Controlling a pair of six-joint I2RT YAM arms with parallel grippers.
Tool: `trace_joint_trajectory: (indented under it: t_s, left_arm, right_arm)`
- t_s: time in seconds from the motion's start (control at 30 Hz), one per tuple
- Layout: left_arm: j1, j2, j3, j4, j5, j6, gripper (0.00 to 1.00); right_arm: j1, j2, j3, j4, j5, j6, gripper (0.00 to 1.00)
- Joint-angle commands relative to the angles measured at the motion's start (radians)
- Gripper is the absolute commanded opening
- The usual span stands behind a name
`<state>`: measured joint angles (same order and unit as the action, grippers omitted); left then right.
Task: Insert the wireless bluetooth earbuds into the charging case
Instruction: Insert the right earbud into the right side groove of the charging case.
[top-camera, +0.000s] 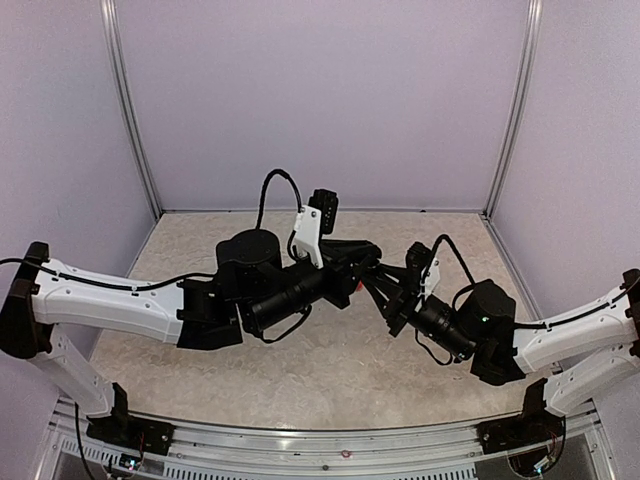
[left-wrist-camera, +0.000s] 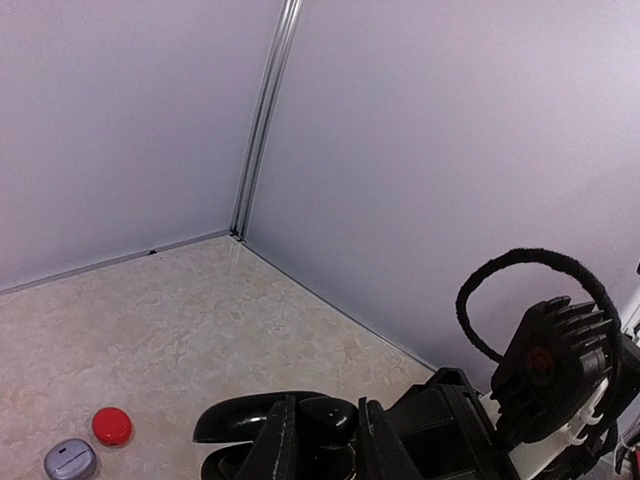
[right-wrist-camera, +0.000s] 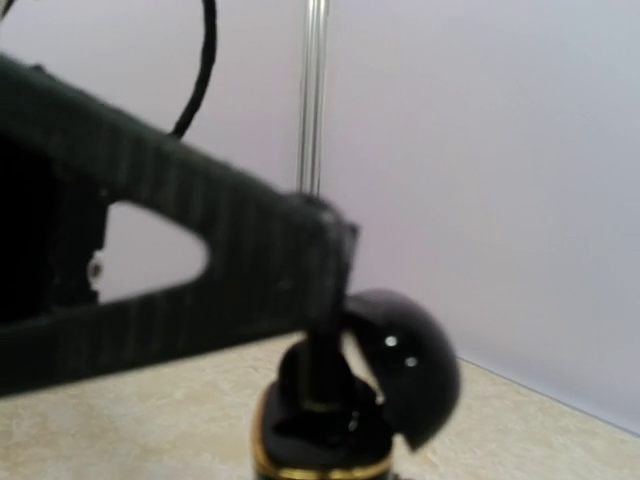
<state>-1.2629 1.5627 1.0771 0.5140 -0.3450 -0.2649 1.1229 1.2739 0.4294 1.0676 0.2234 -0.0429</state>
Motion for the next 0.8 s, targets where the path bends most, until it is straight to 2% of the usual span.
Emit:
trace_joint_trajectory:
  t_s: [0.0, 0.77]
  left_arm:
    - [0.0, 0.036, 0.034, -0.056, 0.006, 0.002, 0.1]
    - [-0.001, -0.001, 0.085, -0.092, 0.02, 0.061, 0.1]
  right_arm:
    - [0.013, -0.014, 0.008, 0.075, -0.05, 0.0, 0.0]
    - [0.012, 0.0, -0.013, 0.087, 0.061, 0.115, 0.0]
